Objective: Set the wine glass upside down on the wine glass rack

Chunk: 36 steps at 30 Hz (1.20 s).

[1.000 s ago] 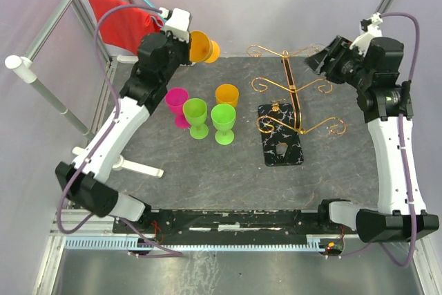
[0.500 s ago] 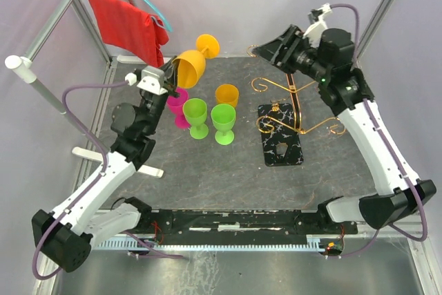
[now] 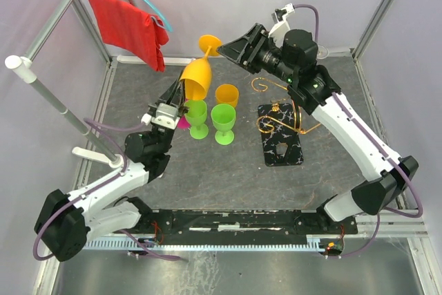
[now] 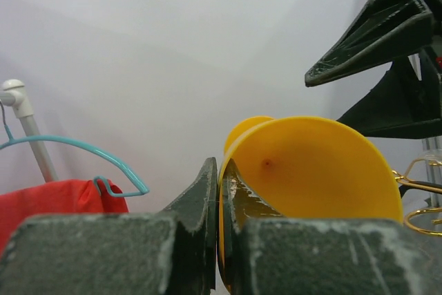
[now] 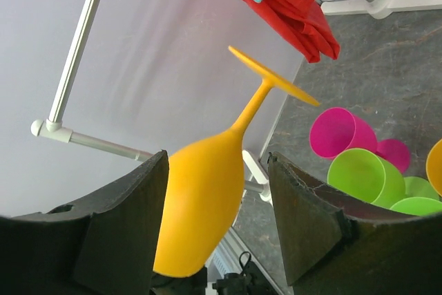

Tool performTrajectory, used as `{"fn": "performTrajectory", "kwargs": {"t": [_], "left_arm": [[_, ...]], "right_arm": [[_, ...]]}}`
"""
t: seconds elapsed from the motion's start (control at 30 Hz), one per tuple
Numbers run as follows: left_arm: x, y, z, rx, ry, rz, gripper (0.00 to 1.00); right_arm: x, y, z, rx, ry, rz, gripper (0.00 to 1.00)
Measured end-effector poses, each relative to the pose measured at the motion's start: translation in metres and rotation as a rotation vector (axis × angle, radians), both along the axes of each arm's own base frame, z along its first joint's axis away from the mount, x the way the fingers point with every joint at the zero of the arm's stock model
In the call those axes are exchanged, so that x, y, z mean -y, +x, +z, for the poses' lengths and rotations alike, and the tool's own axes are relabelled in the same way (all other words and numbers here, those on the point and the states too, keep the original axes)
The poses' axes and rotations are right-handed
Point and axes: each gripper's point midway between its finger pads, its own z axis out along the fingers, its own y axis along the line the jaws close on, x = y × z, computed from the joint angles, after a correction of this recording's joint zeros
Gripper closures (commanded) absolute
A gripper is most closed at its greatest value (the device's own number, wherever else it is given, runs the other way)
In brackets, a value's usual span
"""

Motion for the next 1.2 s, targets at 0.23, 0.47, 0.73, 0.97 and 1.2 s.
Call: {"fn": "performTrajectory", "kwargs": {"t": [0.23,0.47,0.73,0.97,1.2], "left_arm": [[-0.003,-0.013,0.004,0.107,0.003,0.047,0.97],[-0.007,-0.02,0.008,0.159,-0.012,0.066,0.97],[-0.004,-0.019,0.004,0.156,-0.002,0.067,0.97],[-0.002,-0.019,0.003,0.154,-0.001,0.061,0.97],[-0.002,-0.019,0.002,0.15,-0.002,0.063,0.97]], "right_arm": [[-0.017,0.005,-0.005,-0.021,0.033,0.004,0.33],[-0.035,0.006,-0.017,-0.049,0.035,0.027,0.33],[-0.047,0.003,-0.02,-0.05,0.043,0.047,0.33],[-0.057,0.002,-0.014,-0.036,0.072,0.063,0.35],[-0.067,0.003,-0.018,-0.042,0.077,0.075,0.45]]}}
